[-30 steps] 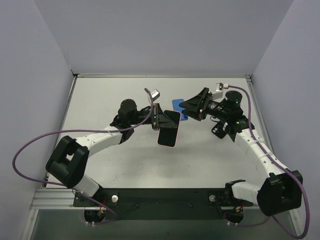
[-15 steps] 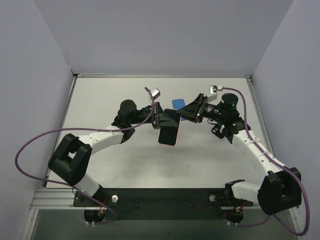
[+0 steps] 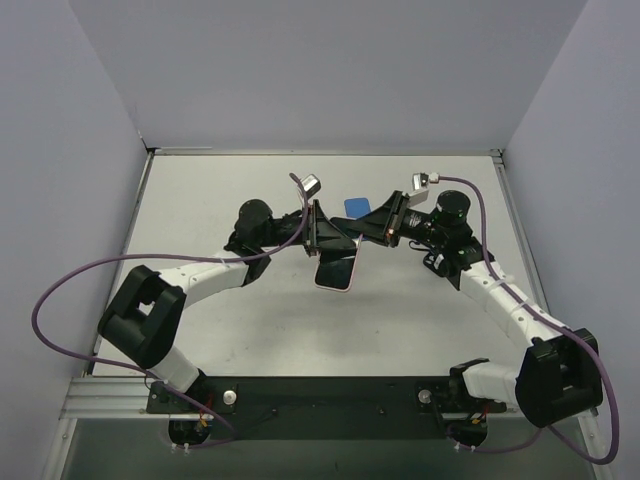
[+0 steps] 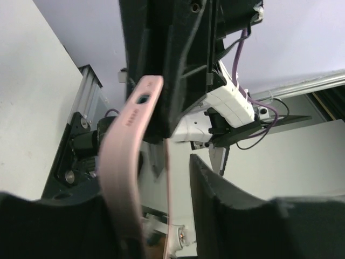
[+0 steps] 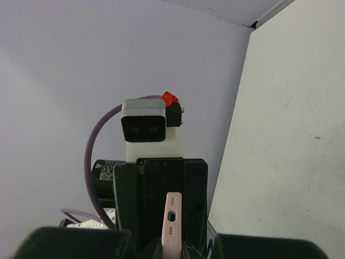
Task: Take the phone out of the phone case
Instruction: Remove the phone case from the phone.
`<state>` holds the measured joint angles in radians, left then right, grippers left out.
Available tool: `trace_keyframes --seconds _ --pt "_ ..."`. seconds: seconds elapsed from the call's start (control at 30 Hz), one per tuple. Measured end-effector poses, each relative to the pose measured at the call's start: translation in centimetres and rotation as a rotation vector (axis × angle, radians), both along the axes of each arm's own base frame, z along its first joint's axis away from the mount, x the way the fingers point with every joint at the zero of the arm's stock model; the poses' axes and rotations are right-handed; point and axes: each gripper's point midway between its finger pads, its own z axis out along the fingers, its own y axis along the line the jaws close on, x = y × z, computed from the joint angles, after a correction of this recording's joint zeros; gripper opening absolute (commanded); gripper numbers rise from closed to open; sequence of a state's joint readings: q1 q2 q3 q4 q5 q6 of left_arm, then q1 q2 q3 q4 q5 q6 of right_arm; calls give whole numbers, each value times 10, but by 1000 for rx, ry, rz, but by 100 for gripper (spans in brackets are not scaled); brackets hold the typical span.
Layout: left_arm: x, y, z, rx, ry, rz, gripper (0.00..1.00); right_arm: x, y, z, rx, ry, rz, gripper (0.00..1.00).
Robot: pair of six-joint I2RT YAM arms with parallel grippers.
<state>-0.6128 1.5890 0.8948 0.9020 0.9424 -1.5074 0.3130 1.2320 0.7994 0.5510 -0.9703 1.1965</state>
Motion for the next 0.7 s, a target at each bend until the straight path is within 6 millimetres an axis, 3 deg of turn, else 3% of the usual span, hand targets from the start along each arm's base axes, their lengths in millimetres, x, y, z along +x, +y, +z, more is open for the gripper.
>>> trace_keyframes --seconds 0.1,0.27,0.4,0.43,0.5,0.6,0.63,0.67,0.7 --pt "-1 0 3 -14 -21 1 69 3 -5 -7 -6 26 -39 0" --pt "-4 3 2 -38 -21 4 65 13 -12 -10 -13 47 -95 0" --pt "-7 6 0 -62 -5 8 41 13 -11 -9 -11 52 -96 0" --pt "-7 6 -1 -64 3 9 18 13 -11 -8 -7 54 -97 0" --pt "-6 6 -6 -60 24 13 3 13 -11 -5 -1 51 -97 0" --pt "-5 6 -7 -67 52 14 0 14 -10 -1 1 27 -94 0" --pt "-5 6 -7 -67 57 13 0 14 -10 -2 1 29 -95 3" --pt "-4 5 -7 -70 59 12 0 15 -11 -2 1 30 -96 15" --pt "-4 5 -7 -73 61 11 0 15 -11 -2 1 34 -97 37"
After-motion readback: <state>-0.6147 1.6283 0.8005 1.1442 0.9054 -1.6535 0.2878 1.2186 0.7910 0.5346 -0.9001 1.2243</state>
